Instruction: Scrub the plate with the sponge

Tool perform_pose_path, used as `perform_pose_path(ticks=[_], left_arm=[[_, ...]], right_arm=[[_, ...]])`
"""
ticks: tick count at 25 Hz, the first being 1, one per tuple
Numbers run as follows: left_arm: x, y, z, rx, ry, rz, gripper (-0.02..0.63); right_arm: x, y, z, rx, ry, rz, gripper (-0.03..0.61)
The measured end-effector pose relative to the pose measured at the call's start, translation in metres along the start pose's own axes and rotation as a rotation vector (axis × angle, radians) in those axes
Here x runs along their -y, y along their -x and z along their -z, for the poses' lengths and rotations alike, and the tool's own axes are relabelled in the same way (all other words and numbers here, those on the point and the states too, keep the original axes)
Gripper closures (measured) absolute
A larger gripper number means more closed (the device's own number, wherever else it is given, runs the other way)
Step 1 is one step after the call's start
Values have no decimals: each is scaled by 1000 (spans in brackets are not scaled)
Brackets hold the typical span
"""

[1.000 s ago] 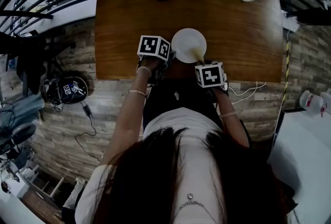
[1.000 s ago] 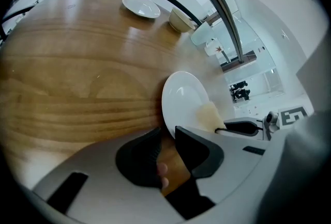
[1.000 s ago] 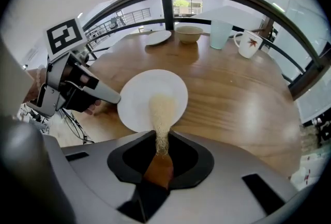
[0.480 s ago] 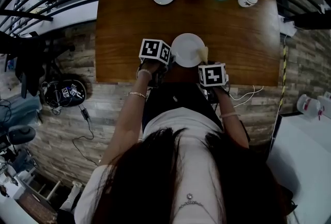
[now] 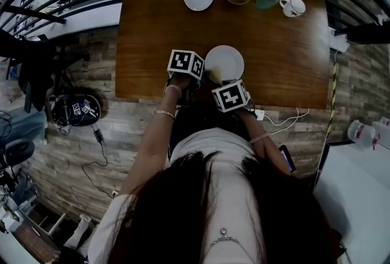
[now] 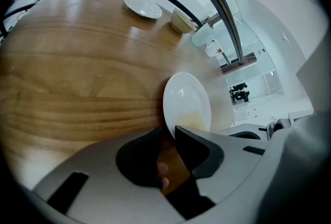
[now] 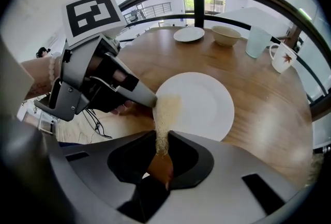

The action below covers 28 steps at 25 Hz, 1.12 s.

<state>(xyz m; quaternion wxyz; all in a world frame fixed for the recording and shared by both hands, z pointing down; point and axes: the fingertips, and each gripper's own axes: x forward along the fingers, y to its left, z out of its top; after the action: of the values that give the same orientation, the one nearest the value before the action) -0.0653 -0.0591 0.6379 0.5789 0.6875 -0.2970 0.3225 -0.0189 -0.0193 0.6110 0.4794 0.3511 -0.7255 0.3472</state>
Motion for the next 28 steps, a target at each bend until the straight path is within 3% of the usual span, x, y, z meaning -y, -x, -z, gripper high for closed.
perform_pose_path(ticks=[4,12,28], left_arm=[[-1,1,1,4,6,5,523],[3,3,0,19,-12,-7,523],[14,20,-5,169,-115,-172,522]], right_arm=[[-1,0,-2,4,11,-8,491],[13,10,5,17,-74,8,491],[58,54,-5,203,-258,29,491]])
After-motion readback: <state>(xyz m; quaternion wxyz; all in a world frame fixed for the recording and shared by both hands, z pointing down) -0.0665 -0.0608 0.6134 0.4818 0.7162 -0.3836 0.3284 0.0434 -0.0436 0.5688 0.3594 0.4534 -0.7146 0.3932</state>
